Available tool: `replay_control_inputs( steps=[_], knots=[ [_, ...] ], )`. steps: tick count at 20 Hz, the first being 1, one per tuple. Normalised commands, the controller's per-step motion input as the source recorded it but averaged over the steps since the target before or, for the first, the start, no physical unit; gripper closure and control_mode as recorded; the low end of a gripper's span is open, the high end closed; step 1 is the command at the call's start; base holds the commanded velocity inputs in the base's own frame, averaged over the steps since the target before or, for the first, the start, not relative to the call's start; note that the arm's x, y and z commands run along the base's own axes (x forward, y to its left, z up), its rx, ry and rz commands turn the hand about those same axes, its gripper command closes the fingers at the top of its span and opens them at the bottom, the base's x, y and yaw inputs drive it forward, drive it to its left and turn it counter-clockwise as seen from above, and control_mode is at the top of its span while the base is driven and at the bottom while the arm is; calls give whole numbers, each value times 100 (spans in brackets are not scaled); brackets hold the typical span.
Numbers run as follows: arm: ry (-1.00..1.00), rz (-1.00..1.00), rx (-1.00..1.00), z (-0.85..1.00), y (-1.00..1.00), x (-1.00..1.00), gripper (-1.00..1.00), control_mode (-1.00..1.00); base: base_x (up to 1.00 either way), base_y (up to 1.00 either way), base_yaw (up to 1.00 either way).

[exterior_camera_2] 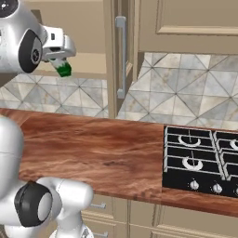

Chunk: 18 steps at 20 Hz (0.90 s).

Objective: Sort all alcoholic drinks to one cabinet, and non-alcoholic drinks to the other.

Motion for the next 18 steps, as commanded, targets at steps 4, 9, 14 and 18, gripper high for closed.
replay_control_inputs(
  steps=[4,9,14,18],
  knots=[
    [-2,-7,6,0,-6,65,100,-100,0,0,0],
    [0,-6,10,0,-16,82,100,-100,0,0,0],
    [0,-8,9,0,-13,85,100,-100,0,0,0],
    [0,-8,6,-21,-2,70,100,-100,0,0,0]
  ],
)
